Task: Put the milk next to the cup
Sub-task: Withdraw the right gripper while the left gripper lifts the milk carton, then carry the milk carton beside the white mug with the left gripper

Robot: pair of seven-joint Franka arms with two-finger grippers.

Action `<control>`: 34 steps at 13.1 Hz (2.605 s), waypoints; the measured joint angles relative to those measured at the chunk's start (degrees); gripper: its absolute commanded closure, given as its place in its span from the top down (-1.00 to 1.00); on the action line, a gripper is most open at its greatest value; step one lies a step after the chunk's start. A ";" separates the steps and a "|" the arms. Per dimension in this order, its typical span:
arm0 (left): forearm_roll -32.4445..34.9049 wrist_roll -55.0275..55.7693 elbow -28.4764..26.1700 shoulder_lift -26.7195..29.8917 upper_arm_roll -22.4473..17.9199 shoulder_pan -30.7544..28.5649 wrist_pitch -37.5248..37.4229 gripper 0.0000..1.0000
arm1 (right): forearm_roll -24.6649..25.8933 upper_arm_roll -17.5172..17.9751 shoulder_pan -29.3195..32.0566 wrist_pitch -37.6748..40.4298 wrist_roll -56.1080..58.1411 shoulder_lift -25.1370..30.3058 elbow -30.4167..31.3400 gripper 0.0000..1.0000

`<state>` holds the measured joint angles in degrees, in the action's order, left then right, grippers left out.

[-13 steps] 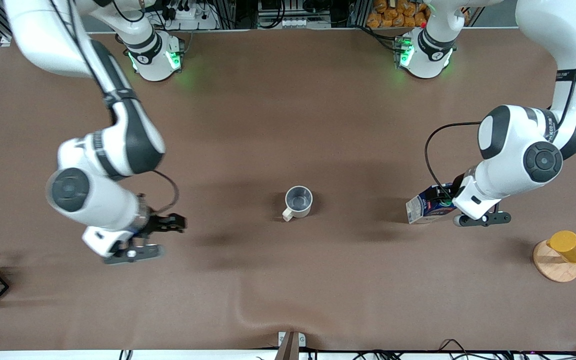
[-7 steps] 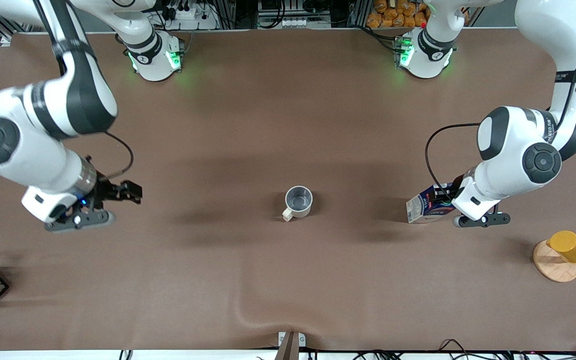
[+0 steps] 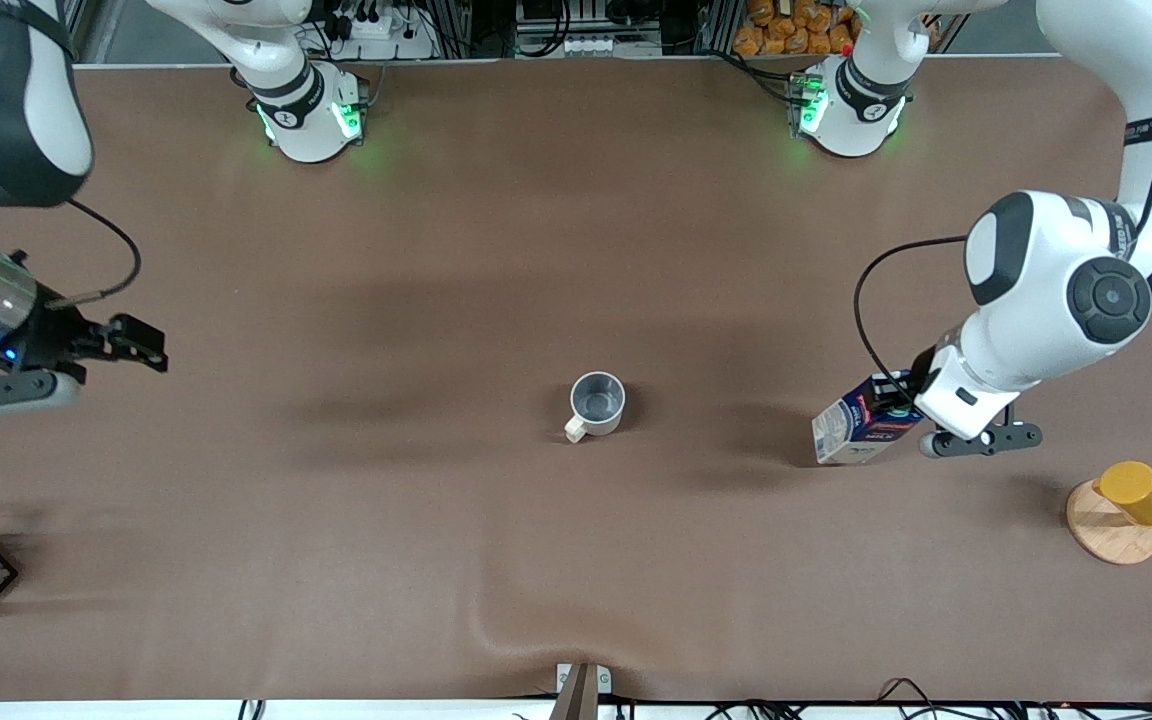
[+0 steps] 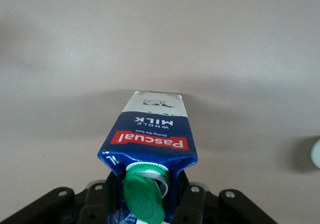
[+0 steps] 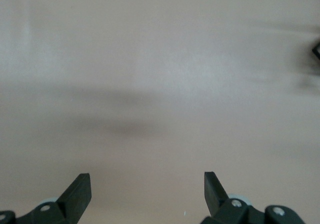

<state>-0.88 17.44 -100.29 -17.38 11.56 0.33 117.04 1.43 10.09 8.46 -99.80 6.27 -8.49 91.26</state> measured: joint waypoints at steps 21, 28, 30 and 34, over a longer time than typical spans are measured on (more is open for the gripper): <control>1.52 30.86 9.62 -2.60 26.50 7.25 -16.26 -0.13 | -4.32 -9.34 -3.61 15.18 1.11 6.77 -3.90 1.00; 8.07 33.87 14.14 -12.51 25.25 13.44 -12.09 -0.13 | -3.78 -9.31 -3.31 14.81 1.09 7.28 -2.73 1.00; 8.88 33.89 15.31 -14.76 24.50 13.41 -11.37 -0.13 | -3.78 -9.32 -3.00 14.55 1.04 7.27 -1.70 1.00; 8.90 34.22 16.05 -15.84 23.20 13.46 -7.74 -0.13 | -3.78 -9.32 -1.18 13.78 1.06 6.92 0.45 1.00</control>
<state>8.01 51.65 -84.24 -33.22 34.76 13.78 109.30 -2.35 0.77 7.28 -86.03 7.33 -1.57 91.71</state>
